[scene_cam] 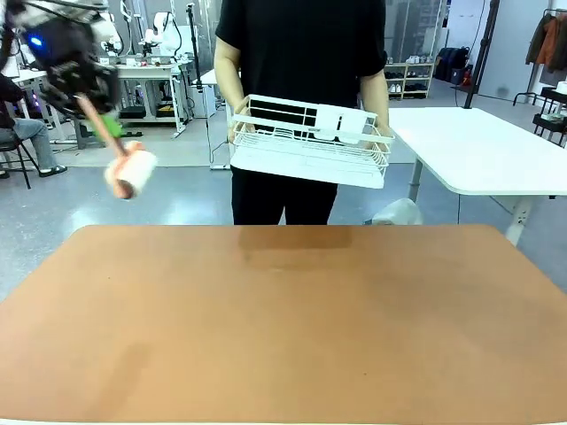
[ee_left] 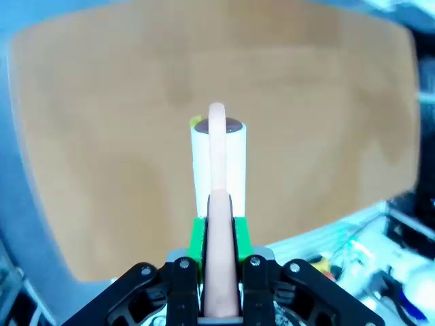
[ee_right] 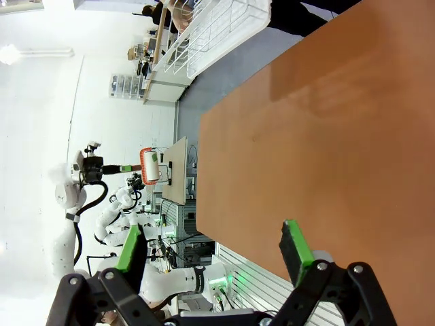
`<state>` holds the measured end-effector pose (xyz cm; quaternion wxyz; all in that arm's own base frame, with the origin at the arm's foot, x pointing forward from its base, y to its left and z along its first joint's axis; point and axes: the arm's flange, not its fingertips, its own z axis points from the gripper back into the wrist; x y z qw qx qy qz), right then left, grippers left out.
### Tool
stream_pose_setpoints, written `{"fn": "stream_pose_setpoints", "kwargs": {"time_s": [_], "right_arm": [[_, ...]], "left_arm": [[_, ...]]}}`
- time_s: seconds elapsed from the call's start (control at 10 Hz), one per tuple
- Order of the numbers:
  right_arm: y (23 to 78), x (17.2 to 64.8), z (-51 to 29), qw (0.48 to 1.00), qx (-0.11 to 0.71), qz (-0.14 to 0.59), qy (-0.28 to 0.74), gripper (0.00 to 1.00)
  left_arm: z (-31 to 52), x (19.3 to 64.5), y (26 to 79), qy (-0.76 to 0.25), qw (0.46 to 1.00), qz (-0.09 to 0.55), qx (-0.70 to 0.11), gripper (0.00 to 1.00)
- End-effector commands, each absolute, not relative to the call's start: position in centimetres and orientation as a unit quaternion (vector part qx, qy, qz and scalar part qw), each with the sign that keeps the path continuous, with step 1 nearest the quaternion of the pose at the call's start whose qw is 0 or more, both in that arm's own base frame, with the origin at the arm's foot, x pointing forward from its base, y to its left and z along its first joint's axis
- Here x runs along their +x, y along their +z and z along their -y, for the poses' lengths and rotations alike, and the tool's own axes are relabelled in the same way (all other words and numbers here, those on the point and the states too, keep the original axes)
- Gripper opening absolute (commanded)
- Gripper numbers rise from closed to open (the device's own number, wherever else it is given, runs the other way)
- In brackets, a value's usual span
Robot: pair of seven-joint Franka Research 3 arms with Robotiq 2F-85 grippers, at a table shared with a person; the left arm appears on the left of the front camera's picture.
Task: Clean the table.
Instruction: Clean the table with the Lint Roller when the human lifts the Dish drying rack, then place the Lint Roller down when the Dish drying rack is positioned in the middle of the table.
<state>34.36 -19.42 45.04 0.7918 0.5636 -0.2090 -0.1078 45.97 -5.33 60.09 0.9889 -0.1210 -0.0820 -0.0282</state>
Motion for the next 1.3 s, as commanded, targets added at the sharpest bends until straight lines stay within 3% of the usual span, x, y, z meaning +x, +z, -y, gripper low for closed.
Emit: {"fn": "stream_pose_setpoints", "kwargs": {"time_s": [0.0,0.2,0.3,1.2], "right_arm": [[45.2,34.0,19.2,0.787,0.569,0.210,-0.110,1.00],[45.2,34.0,19.2,0.787,0.569,0.210,-0.110,1.00],[45.2,34.0,19.2,0.787,0.569,0.210,-0.110,1.00],[45.2,34.0,19.2,0.787,0.569,0.210,-0.110,1.00]], "left_arm": [[5.0,45.1,60.0,0.051,0.996,0.044,-0.061,0.21],[5.0,45.5,58.4,0.025,0.996,0.054,-0.066,0.21],[3.4,44.9,60.8,0.040,0.995,0.076,-0.055,0.21],[3.4,44.9,60.8,0.040,0.995,0.076,-0.055,0.21]]}}
